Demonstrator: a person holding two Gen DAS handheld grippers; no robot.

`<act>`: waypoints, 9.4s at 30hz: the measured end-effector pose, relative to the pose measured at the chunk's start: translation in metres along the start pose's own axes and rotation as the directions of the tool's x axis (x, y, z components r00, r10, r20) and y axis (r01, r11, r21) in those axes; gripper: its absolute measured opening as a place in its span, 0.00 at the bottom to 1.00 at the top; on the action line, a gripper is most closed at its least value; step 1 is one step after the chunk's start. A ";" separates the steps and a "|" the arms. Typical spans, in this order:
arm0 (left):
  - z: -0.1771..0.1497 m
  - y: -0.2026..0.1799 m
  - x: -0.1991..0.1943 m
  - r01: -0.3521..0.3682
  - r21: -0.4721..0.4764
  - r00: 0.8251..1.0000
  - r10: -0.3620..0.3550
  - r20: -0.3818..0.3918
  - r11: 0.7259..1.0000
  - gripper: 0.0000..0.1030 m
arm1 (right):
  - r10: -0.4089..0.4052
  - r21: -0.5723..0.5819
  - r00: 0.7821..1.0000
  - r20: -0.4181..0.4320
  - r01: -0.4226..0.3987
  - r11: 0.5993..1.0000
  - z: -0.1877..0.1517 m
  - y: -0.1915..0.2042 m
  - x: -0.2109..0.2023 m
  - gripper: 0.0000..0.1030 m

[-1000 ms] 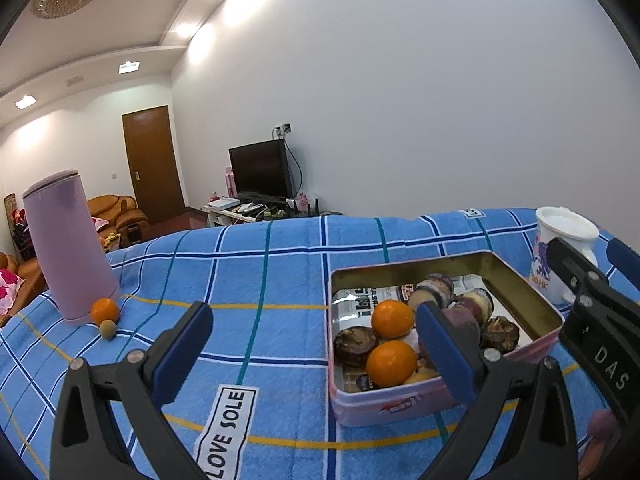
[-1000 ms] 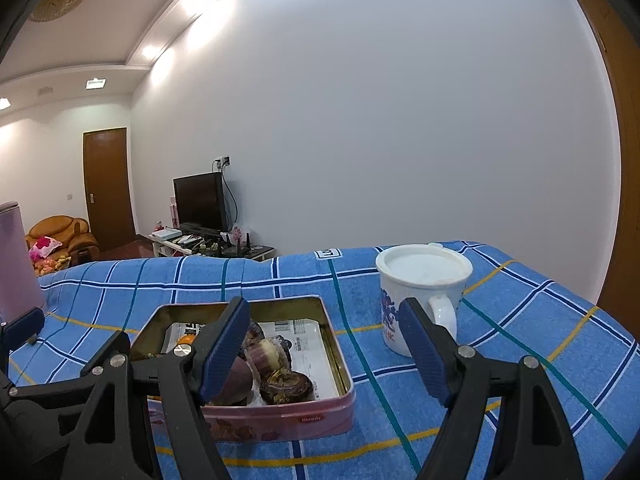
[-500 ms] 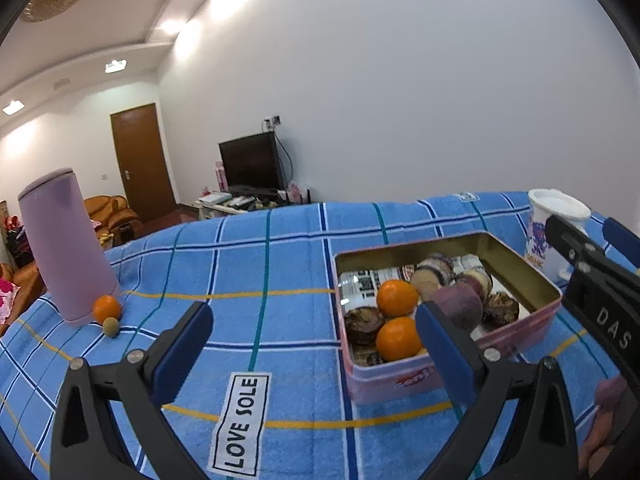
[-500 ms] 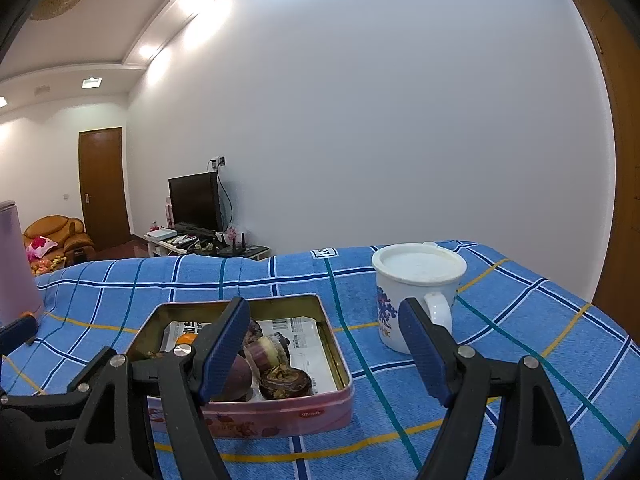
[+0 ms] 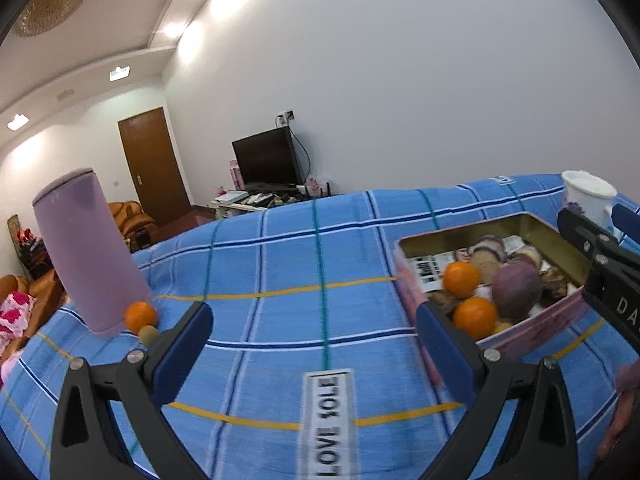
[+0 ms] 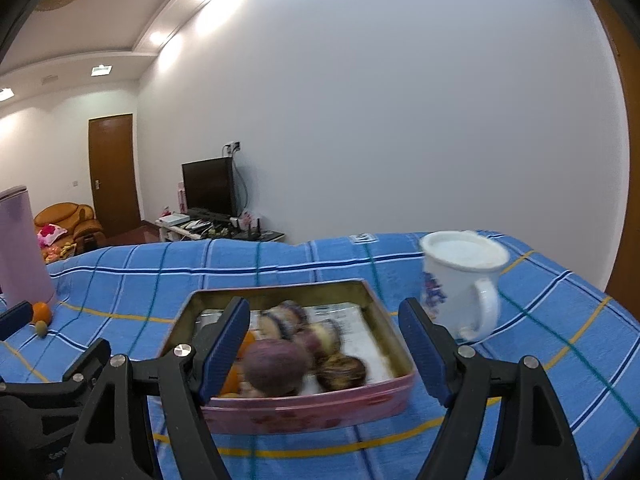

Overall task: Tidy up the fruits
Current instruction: 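Withdraw both tools from the tin toward the kettle, then grasp the small yellow-green round fruit with the right tool, then grasp the mandarin beside the kettle with the left tool while the right tool holds the small fruit, then lift and carry the mandarin left and small fruit right toward the tin, then lower both fruits over the tin and open both tools to drop them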

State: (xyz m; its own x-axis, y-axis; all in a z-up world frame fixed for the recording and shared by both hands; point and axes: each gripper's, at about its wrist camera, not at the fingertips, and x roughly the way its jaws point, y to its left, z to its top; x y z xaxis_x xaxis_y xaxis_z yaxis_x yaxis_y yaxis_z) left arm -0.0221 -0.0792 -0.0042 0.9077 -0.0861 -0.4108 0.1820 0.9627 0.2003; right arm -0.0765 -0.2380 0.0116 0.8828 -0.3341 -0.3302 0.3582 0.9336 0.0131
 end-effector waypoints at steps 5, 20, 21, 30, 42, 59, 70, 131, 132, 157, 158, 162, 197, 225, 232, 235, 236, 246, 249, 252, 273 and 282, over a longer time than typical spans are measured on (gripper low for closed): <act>-0.002 0.024 0.007 -0.047 -0.010 0.999 0.047 -0.003 0.999 1.00 | 0.039 -0.012 0.999 -0.015 -0.040 0.999 -0.001 0.031 0.006 0.76; -0.010 0.088 0.033 -0.149 -0.067 0.988 0.146 -0.054 0.987 1.00 | 0.126 -0.030 0.991 -0.036 -0.127 0.991 -0.005 0.105 0.015 0.76; -0.010 0.093 0.035 -0.156 -0.071 0.987 0.152 -0.058 0.985 1.00 | 0.132 -0.028 0.990 -0.041 -0.134 0.991 -0.005 0.110 0.016 0.76; -0.015 0.144 0.058 -0.245 -0.101 0.965 0.233 -0.121 0.964 1.00 | 0.220 -0.031 0.973 -0.071 -0.222 0.974 -0.007 0.157 0.026 0.76; -0.039 0.238 0.080 -0.448 -0.137 0.880 0.410 -0.240 0.883 1.00 | 0.411 -0.083 0.893 -0.186 -0.431 0.899 -0.009 0.246 0.048 0.76; -0.058 0.291 0.083 -0.483 -0.269 0.859 0.392 -0.329 0.833 1.00 | 0.557 -0.124 0.598 -0.576 -0.738 0.664 -0.038 0.378 0.104 0.45; -0.058 0.298 0.086 -0.454 -0.296 0.873 0.353 -0.337 0.840 1.00 | 0.557 -0.116 0.651 -0.517 -0.697 0.708 -0.033 0.359 0.096 0.27; -0.015 0.218 0.075 -0.222 -0.276 0.972 0.191 -0.136 0.935 0.47 | 0.426 -0.181 0.896 -0.125 -0.442 0.879 0.001 0.270 0.058 0.27; -0.016 0.218 0.071 -0.224 -0.275 0.972 0.194 -0.132 0.935 0.47 | 0.426 -0.178 0.896 -0.125 -0.442 0.879 0.001 0.269 0.057 0.27; -0.026 0.198 0.054 -0.204 -0.306 0.978 0.179 -0.108 0.930 0.47 | 0.383 -0.154 0.918 -0.105 -0.396 0.905 -0.005 0.246 0.032 0.27; -0.027 0.197 0.054 -0.204 -0.307 0.978 0.179 -0.109 0.930 0.47 | 0.383 -0.155 0.918 -0.104 -0.395 0.906 -0.005 0.245 0.031 0.27; -0.028 0.194 0.050 -0.210 -0.302 0.977 0.187 -0.103 0.930 0.47 | 0.383 -0.158 0.918 -0.104 -0.396 0.905 -0.006 0.242 0.027 0.27; -0.035 0.160 0.021 -0.191 -0.274 0.981 0.173 -0.087 0.943 0.47 | 0.364 -0.172 0.926 -0.100 -0.376 0.911 -0.013 0.207 0.003 0.28; -0.030 0.095 -0.003 -0.104 -0.263 0.993 0.087 -0.073 0.959 0.47 | 0.343 -0.127 0.936 -0.075 -0.350 0.928 -0.007 0.130 -0.019 0.28; -0.017 0.063 -0.003 -0.036 -0.247 0.998 0.024 -0.052 0.968 0.47 | 0.290 -0.172 0.957 -0.024 -0.289 0.942 -0.001 0.104 -0.025 0.28; -0.008 0.048 -0.003 -0.006 -0.241 0.999 -0.004 -0.041 0.970 0.47 | 0.260 -0.204 0.965 0.015 -0.252 0.946 0.003 0.090 -0.029 0.28; -0.005 0.041 -0.002 0.006 -0.235 0.999 -0.015 -0.039 0.972 0.47 | 0.251 -0.208 0.968 0.023 -0.241 0.948 0.003 0.084 -0.028 0.28; 0.014 -0.022 0.005 0.103 -0.180 0.994 -0.109 -0.026 0.978 0.47 | 0.139 -0.164 0.990 0.023 -0.133 0.977 0.014 0.016 -0.008 0.27; 0.019 -0.034 0.007 0.123 -0.174 0.991 -0.130 -0.025 0.977 0.47 | 0.114 -0.134 0.994 0.006 -0.112 0.985 0.017 -0.005 0.001 0.27; 0.028 -0.046 0.011 0.146 -0.173 0.988 -0.152 -0.020 0.974 0.47 | 0.099 -0.119 0.995 0.002 -0.098 0.988 0.020 -0.022 0.006 0.27; 0.033 -0.090 0.057 0.184 -0.123 0.969 -0.201 -0.144 0.975 0.47 | 0.267 -0.003 0.926 -0.269 -0.278 0.961 0.011 -0.042 0.087 0.28; 0.032 -0.089 0.066 0.176 -0.143 0.962 -0.201 -0.187 0.974 0.49 | 0.345 0.047 0.891 -0.296 -0.347 0.937 0.006 -0.036 0.093 0.41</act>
State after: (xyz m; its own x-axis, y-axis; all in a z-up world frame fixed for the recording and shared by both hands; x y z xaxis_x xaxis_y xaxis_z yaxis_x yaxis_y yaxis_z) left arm 0.0334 -0.1783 -0.0207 0.7656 -0.2281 -0.6015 0.2828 0.9592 -0.0038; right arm -0.0054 -0.3035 -0.0137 0.8202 0.0627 -0.5686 0.0432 0.9843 0.1709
